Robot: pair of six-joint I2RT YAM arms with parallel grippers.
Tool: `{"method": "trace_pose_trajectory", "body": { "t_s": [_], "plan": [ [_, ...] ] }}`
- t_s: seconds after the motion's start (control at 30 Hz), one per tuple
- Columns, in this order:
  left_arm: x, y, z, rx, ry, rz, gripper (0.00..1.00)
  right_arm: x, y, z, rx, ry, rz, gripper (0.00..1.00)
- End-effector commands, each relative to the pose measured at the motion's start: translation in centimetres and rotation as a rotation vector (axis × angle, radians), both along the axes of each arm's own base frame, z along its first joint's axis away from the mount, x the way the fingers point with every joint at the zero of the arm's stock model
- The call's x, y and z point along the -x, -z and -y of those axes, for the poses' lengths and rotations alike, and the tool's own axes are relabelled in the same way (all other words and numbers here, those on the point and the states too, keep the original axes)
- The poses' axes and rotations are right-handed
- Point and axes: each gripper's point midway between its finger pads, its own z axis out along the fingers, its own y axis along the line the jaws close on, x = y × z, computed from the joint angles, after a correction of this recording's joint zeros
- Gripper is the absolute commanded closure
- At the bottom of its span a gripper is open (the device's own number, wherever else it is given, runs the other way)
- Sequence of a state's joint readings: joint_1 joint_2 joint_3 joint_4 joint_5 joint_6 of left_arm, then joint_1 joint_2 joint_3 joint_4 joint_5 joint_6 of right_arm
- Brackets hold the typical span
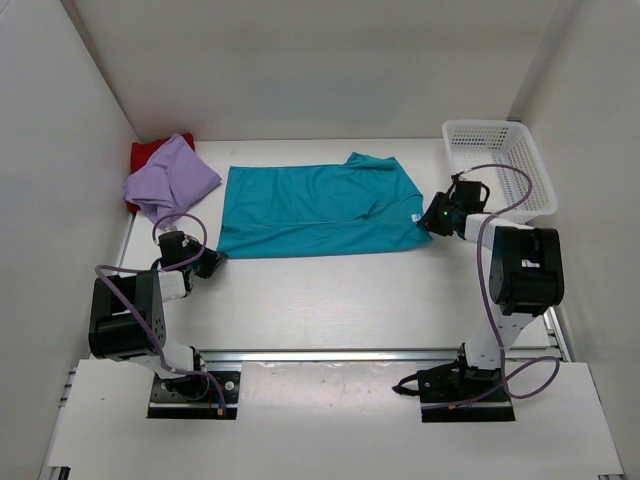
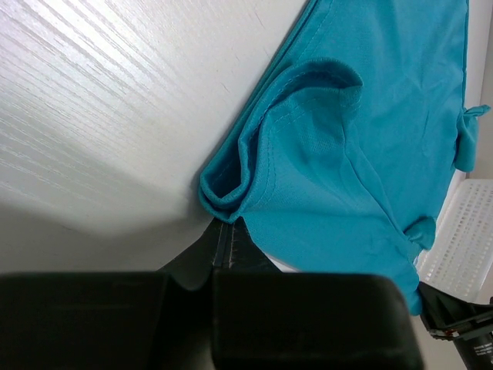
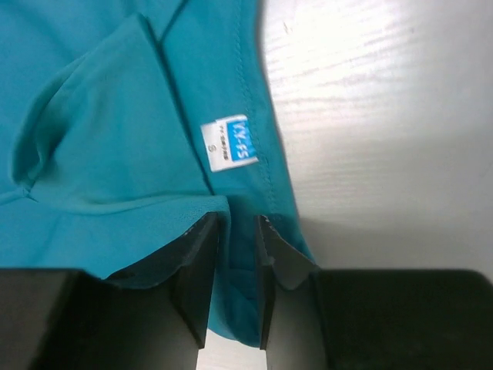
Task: Fold and stack the t-shirts
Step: Fold the flattened tshirt in 1/3 of the way
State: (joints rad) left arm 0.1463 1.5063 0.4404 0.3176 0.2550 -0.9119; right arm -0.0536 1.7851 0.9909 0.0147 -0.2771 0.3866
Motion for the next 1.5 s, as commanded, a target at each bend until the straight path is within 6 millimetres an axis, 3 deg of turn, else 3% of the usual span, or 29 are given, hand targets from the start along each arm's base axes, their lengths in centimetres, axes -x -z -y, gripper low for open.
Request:
{"method": "trace_pose_trajectory", "body": {
  "t_s": [0.0, 0.17, 0.2, 0.23, 0.3, 0.33, 0.4, 0.47, 0.53, 0.67, 0.93, 1.1, 1.2, 1.4, 1.47],
  "plan": [
    [-0.9, -1.4, 0.0, -0.018, 0.013, 0.052, 1.0, 0.0, -0.2, 0.8, 0.032, 0.011, 0.016, 0.75],
    [-0.9, -1.5, -0.1, -0.03, 0.01, 0.05, 1.0, 0.5, -4.3, 0.6, 0.121, 0.035, 0.109, 0.65],
    [-0.8, -1.4, -0.1, -0.026, 0.012, 0.047, 1.0, 1.3, -5.3, -0.2, 0.143, 0.023, 0.119, 0.62],
    [-1.0, -1.7, -0.4, -0.026, -0.001, 0.052, 1.0, 2.0, -4.8, 0.5, 0.176, 0.059, 0.107, 0.61],
    [-0.7, -1.5, 0.1, -0.021, 0.015, 0.049, 1.0, 3.2, -6.0, 0.0, 0.191, 0.064, 0.155, 0.56],
    [-0.9, -1.8, 0.2, -0.02, 0.019, 0.054, 1.0, 4.5, -4.7, -0.3, 0.176, 0.059, 0.122, 0.56],
    [-0.9, -1.9, 0.2, -0.019, 0.017, 0.06, 1.0, 5.5, -4.0, 0.5, 0.141, 0.088, 0.143, 0.58],
    [-0.8, -1.8, 0.5, -0.017, 0.024, 0.055, 1.0, 5.8, -3.4, 0.4, 0.103, 0.082, 0.126, 0.6],
    [-0.9, -1.9, 0.4, -0.017, 0.023, 0.059, 1.0, 6.1, -2.6, 1.6, 0.103, 0.098, 0.095, 0.59],
    [-0.8, -1.8, 0.2, -0.021, 0.014, 0.058, 1.0, 5.5, -2.5, 1.6, 0.094, 0.097, 0.096, 0.6],
    [-0.9, -2.0, 0.2, -0.022, 0.017, 0.063, 1.0, 4.4, 0.0, 1.8, 0.037, 0.089, 0.035, 0.72],
    [-1.2, -2.3, 0.2, -0.026, 0.016, 0.071, 1.0, 3.2, 0.3, 2.0, 0.035, 0.094, 0.06, 0.88],
    [-1.2, -2.3, 0.0, -0.031, 0.018, 0.066, 1.0, 2.9, -0.6, 2.6, 0.095, 0.131, 0.083, 0.96],
    [-1.2, -2.2, -0.6, -0.055, 0.015, 0.045, 1.0, 4.7, 0.0, 4.7, 0.12, 0.196, -0.005, 1.0],
    [-0.6, -1.9, -0.4, -0.057, 0.026, 0.026, 1.0, 5.5, 0.1, 4.5, 0.141, 0.196, -0.022, 1.0]
  ]
}}
